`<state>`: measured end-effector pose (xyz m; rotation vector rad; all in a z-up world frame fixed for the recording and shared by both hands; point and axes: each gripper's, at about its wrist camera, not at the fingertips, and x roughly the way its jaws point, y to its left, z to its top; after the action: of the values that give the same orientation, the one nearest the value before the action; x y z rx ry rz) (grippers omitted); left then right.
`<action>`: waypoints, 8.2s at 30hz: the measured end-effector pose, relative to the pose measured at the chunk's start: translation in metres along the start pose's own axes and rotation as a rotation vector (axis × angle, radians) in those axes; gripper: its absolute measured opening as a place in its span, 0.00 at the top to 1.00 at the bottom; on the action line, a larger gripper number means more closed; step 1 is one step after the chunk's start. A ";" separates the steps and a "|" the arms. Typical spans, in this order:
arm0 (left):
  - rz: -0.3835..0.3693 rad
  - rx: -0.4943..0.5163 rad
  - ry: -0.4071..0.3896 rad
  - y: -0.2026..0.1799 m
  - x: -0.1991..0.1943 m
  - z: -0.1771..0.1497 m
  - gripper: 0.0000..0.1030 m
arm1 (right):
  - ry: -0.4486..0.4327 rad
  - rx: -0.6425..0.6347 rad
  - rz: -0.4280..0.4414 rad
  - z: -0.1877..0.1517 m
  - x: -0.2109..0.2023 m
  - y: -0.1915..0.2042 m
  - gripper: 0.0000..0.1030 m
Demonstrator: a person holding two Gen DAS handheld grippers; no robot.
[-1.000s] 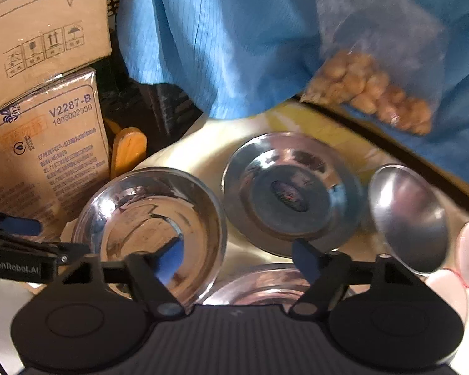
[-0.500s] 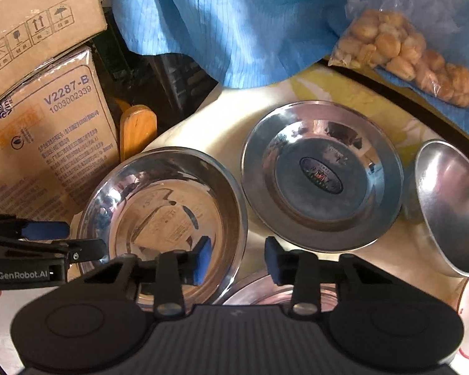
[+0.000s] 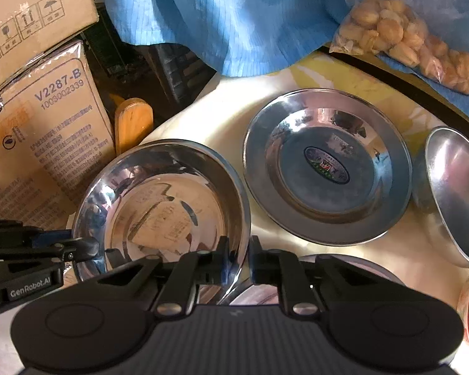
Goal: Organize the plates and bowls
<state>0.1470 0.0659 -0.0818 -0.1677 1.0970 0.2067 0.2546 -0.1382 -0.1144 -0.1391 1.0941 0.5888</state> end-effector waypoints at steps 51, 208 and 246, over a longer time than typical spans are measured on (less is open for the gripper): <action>-0.110 0.467 -0.016 -0.148 -0.026 -0.020 0.77 | -0.118 0.291 -0.228 -0.111 -0.125 -0.060 0.84; -0.185 0.366 -0.008 -0.110 0.077 0.110 0.83 | -0.248 0.600 -0.091 -0.022 -0.008 -0.083 0.82; -0.295 0.279 -0.088 -0.103 0.046 0.102 0.74 | -0.318 0.474 -0.113 -0.031 -0.042 -0.074 0.81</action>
<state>0.2807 -0.0057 -0.0738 -0.0680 0.9894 -0.2016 0.2538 -0.2281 -0.1055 0.2949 0.8815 0.2278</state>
